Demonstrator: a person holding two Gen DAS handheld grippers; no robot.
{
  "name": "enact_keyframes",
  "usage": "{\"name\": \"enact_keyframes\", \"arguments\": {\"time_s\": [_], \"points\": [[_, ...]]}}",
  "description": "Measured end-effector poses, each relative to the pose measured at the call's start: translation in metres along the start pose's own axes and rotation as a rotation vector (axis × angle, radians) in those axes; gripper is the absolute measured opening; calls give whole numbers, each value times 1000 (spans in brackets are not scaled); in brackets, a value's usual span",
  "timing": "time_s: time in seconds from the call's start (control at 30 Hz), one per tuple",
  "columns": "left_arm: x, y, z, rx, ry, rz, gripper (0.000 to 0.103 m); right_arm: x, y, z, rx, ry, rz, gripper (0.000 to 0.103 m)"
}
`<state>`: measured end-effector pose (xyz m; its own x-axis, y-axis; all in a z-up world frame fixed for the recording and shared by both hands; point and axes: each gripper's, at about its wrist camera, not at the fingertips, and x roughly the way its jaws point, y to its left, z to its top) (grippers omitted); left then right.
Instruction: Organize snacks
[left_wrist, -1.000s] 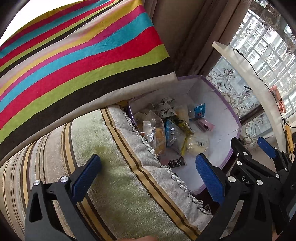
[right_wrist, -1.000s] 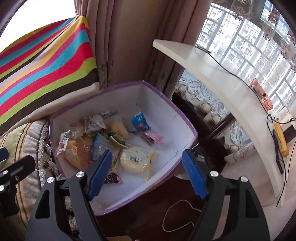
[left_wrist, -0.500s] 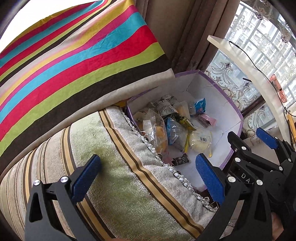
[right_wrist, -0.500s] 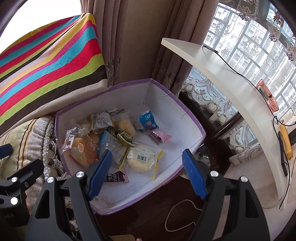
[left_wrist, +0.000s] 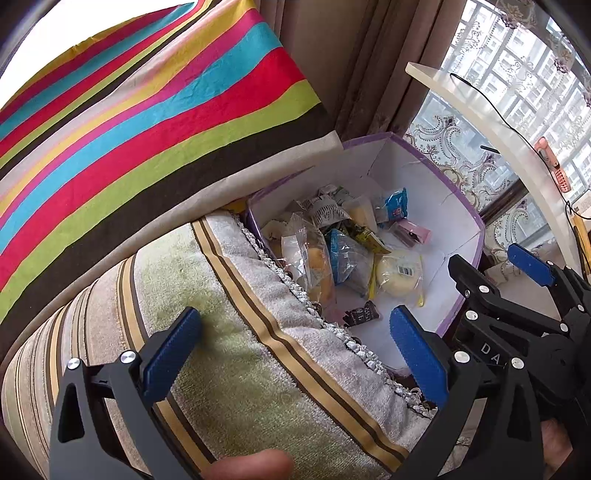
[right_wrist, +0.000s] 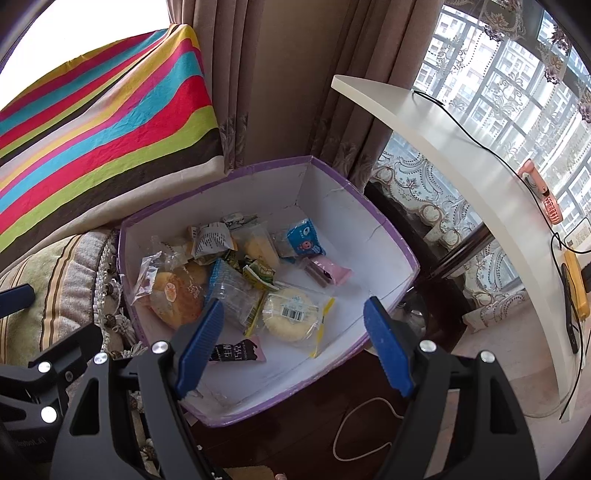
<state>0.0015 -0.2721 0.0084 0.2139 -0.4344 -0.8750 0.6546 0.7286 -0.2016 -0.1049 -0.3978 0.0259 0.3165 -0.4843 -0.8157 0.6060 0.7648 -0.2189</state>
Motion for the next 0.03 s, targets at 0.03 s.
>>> {"name": "enact_keyframes", "arguments": {"time_s": [0.03], "points": [[0,0,0,0,0,-1,98,0,0,0,0,-1,0,78]]}}
